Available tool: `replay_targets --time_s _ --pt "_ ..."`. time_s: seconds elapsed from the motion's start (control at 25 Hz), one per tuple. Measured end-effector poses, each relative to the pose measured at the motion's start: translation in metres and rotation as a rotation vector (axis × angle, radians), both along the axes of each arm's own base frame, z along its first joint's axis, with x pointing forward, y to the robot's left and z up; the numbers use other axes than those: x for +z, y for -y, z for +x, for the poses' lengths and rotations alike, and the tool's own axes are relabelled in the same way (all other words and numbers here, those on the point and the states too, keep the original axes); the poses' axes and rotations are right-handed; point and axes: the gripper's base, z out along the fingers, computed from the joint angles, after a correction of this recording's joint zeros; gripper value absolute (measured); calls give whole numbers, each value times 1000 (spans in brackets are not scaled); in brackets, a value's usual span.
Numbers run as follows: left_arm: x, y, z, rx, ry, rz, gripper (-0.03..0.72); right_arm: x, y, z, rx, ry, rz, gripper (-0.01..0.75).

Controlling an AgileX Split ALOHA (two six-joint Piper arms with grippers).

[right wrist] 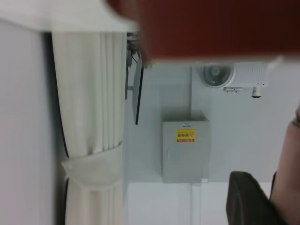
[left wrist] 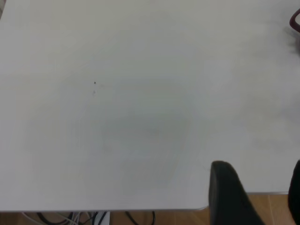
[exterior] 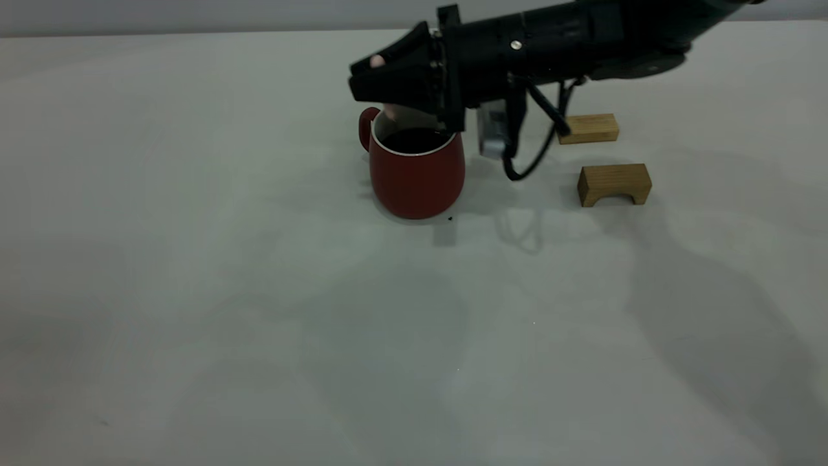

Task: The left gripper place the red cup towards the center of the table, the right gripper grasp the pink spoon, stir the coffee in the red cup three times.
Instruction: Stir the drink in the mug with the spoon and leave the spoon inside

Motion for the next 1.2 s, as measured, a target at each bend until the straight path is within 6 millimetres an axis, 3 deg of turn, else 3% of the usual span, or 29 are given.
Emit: replay_targets --time_s 0.12,0.24,0.4,0.68,0.92,1.04,1.2 --pt "0 0 0 0 0 0 392 5 3 10 -11 40 10 119" --pt "0 0 0 0 0 0 391 4 20 16 -46 34 8 119" --pt "0 0 0 0 0 0 391 -2 37 7 -80 -26 -9 119" --pt "0 0 0 0 0 0 391 -6 23 -6 -43 -55 -15 119" --pt "0 0 0 0 0 0 391 -12 22 -8 -42 -70 -1 123" --pt "0 0 0 0 0 0 391 -13 22 -9 -31 -42 -7 161" --pt "0 0 0 0 0 0 391 -18 23 -11 10 78 -46 308"
